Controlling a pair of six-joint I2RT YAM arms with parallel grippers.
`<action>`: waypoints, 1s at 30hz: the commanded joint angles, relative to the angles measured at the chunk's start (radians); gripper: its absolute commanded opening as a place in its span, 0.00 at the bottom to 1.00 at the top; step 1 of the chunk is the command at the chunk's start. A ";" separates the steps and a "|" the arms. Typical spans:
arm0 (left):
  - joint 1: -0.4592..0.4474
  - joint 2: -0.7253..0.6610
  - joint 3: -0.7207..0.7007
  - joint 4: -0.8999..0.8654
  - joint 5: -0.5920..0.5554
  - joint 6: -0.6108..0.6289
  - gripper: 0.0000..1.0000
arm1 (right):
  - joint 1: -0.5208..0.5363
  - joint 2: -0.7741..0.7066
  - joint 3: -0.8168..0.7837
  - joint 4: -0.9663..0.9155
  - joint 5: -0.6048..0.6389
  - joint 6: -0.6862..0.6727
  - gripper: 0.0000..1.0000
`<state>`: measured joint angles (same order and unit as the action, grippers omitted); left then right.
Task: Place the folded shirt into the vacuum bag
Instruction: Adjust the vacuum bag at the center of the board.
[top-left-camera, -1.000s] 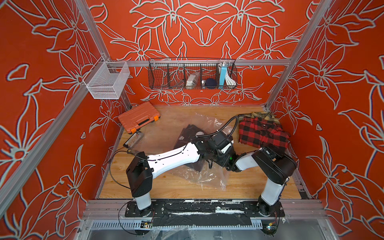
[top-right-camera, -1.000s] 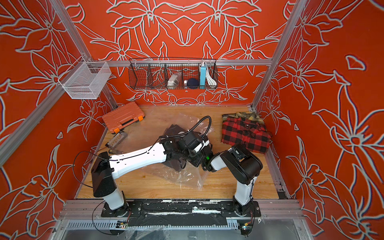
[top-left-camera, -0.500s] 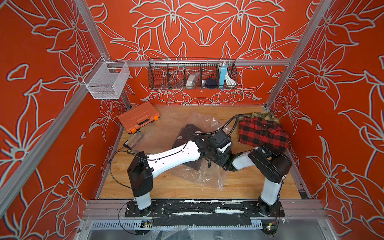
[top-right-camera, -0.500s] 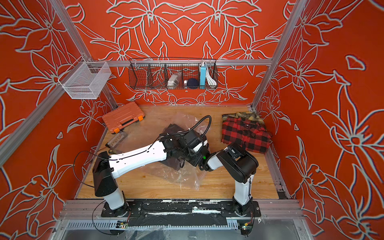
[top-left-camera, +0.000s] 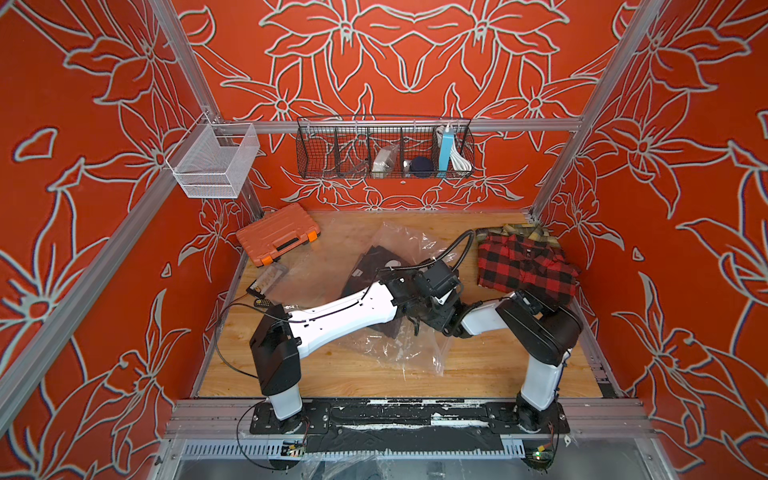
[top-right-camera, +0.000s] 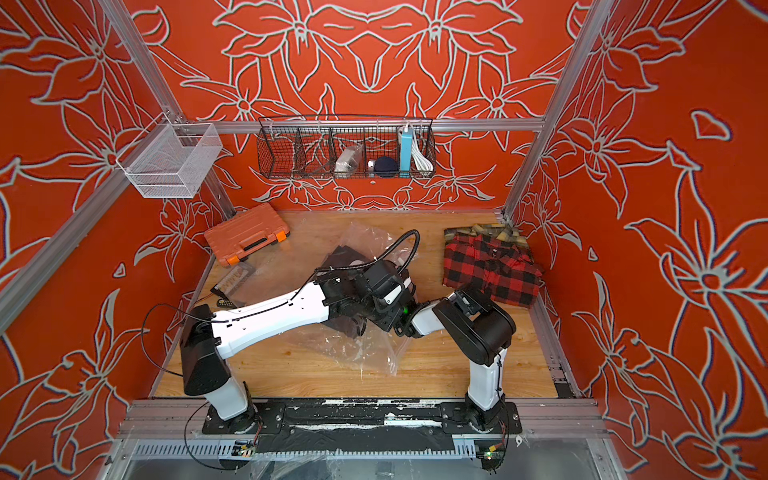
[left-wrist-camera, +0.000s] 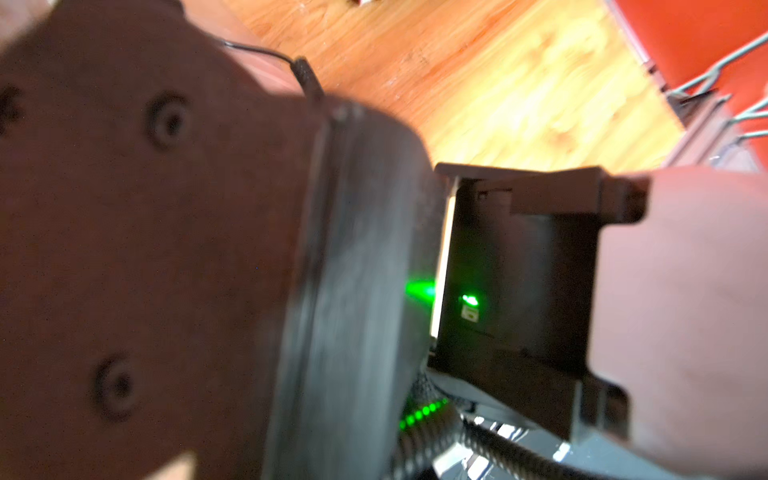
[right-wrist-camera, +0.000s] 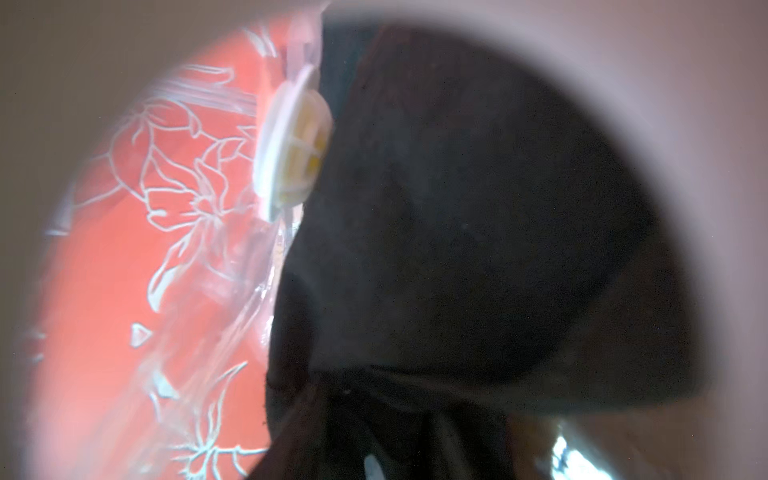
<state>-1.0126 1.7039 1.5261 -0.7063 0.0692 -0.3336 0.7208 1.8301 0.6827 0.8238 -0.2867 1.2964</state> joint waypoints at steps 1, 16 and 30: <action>-0.026 -0.095 -0.044 0.287 0.184 0.009 0.06 | 0.012 -0.092 -0.037 -0.132 -0.017 -0.024 0.50; 0.061 -0.178 -0.191 0.358 0.177 -0.007 0.07 | -0.176 -0.589 -0.218 -0.723 -0.172 -0.222 0.81; 0.063 -0.210 -0.300 0.439 0.215 -0.073 0.20 | -0.361 -0.929 0.067 -1.558 0.084 -0.522 0.82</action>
<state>-0.9436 1.5162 1.2579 -0.3195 0.2474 -0.3676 0.3794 0.9138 0.6430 -0.5045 -0.3309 0.9054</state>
